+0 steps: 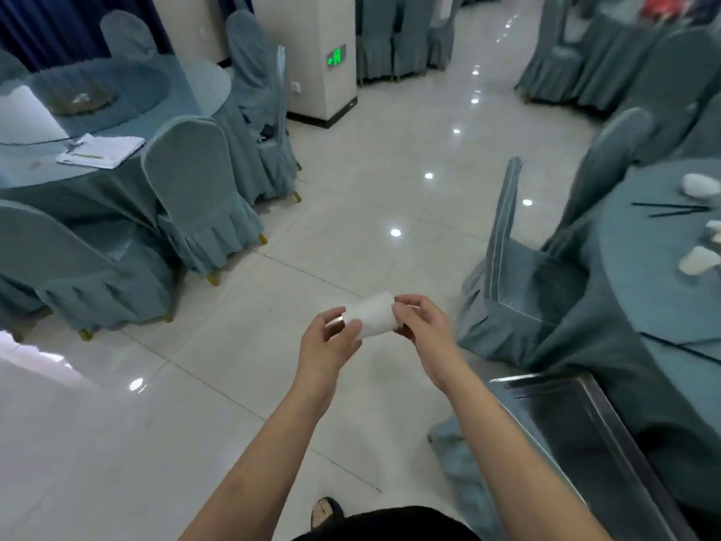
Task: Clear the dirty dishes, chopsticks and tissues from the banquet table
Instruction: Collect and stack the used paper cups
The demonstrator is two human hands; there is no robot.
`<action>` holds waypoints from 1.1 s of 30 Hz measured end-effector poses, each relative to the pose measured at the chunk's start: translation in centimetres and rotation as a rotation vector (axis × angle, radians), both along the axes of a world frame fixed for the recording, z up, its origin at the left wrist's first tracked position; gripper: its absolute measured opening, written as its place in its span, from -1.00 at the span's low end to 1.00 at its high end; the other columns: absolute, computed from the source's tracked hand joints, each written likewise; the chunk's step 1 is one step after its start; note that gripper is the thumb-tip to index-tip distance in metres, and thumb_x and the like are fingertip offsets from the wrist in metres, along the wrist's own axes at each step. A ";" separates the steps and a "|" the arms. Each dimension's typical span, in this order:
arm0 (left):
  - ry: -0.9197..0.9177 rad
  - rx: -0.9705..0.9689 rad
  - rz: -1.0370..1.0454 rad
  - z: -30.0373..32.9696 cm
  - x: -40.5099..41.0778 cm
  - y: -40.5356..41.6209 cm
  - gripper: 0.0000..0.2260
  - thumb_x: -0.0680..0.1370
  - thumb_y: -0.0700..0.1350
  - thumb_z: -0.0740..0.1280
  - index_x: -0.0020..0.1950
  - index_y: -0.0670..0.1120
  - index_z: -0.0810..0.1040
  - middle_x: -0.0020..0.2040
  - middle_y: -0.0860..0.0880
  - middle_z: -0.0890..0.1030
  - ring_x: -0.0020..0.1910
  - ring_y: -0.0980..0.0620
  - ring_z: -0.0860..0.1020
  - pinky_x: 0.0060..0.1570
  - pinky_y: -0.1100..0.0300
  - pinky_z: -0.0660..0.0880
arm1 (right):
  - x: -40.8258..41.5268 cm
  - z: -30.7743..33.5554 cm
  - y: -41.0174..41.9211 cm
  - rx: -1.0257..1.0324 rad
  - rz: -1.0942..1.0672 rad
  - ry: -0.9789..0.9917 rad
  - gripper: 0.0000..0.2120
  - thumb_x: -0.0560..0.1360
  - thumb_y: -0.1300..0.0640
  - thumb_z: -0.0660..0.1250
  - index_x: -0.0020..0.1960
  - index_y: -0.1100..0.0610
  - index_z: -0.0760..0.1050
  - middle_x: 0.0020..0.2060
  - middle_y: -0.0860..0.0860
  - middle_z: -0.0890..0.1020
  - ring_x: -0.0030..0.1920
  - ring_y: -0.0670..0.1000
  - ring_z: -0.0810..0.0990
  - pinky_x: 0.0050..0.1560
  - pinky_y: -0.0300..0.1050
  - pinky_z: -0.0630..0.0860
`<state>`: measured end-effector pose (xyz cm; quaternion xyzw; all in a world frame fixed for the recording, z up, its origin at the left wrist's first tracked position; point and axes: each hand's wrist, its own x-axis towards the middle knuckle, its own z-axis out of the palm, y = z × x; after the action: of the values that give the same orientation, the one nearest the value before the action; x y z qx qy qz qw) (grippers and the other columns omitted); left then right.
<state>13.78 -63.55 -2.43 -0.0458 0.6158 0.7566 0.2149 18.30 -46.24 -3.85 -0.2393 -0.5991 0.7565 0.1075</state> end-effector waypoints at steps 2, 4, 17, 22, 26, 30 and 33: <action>-0.006 0.026 -0.076 0.2 -1.6 0.7 -0.70 0.59 -0.17 0.44 0.31 -0.08 0.53 0.19 -0.15 0.65 0.18 -0.06 0.66 0.17 0.09 0.61 | -0.6 0.0 0.3 0.015 -0.070 -0.017 -0.84 0.59 0.14 0.41 0.15 0.16 0.60 0.01 0.10 0.69 0.02 0.01 0.67 0.21 0.03 0.61; -0.019 0.044 -0.139 0.0 -2.6 1.5 -0.70 0.59 -0.18 0.44 0.31 -0.05 0.54 0.19 -0.16 0.64 0.19 -0.08 0.65 0.19 0.08 0.61 | -0.6 -0.1 0.8 0.021 -0.125 -0.026 -0.83 0.59 0.14 0.41 0.15 0.18 0.59 -0.01 0.10 0.69 0.01 0.01 0.67 0.20 0.04 0.62; 0.034 0.011 -0.455 -1.4 -14.3 9.4 -0.66 0.51 -0.10 0.54 0.26 -0.01 0.60 0.18 -0.15 0.66 0.18 -0.10 0.66 0.10 0.16 0.61 | -8.5 -0.7 6.7 -0.002 -0.397 -0.039 -0.81 0.60 0.15 0.40 0.17 0.21 0.57 -0.05 0.06 0.66 -0.08 -0.02 0.64 -0.06 -0.21 0.57; 0.091 -0.018 -0.500 -0.4 -20.8 14.8 -0.59 0.41 0.00 0.53 0.24 0.03 0.59 0.14 -0.11 0.68 0.16 -0.11 0.65 0.16 0.09 0.62 | -14.6 -0.6 11.8 -0.031 -0.455 0.009 -0.83 0.59 0.14 0.41 0.14 0.19 0.58 -0.05 0.04 0.66 -0.03 -0.01 0.66 0.08 -0.07 0.61; 0.113 -0.032 -0.535 0.1 -24.9 19.0 -0.60 0.42 -0.01 0.53 0.25 0.04 0.59 0.13 -0.10 0.69 0.15 -0.12 0.66 0.22 0.00 0.61 | -18.4 -0.1 15.4 -0.033 -0.492 0.028 -0.81 0.60 0.14 0.41 0.17 0.21 0.57 -0.03 0.05 0.65 -0.03 -0.02 0.64 0.06 -0.09 0.61; 0.113 -0.022 -0.568 -0.3 -27.6 23.1 -0.61 0.42 -0.03 0.53 0.22 0.05 0.60 0.13 -0.09 0.70 0.15 -0.11 0.66 0.24 -0.04 0.60 | -20.4 0.3 18.9 0.009 -0.528 0.019 -0.80 0.60 0.15 0.40 0.18 0.23 0.57 -0.03 0.06 0.66 -0.04 -0.04 0.65 0.07 -0.11 0.64; 0.107 -0.032 -0.612 -0.7 -29.1 26.1 -0.62 0.41 -0.02 0.53 0.21 0.06 0.61 0.12 -0.08 0.70 0.13 -0.09 0.66 0.23 -0.06 0.60 | -21.2 -0.1 21.3 0.019 -0.568 -0.006 -0.81 0.59 0.14 0.41 0.17 0.20 0.58 0.04 0.12 0.68 -0.01 -0.01 0.66 0.07 -0.11 0.63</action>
<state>-15.32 -37.44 -3.11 0.1783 0.6232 0.6483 0.3995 -2.93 -24.90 -3.97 -0.3989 -0.5154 0.6898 0.3154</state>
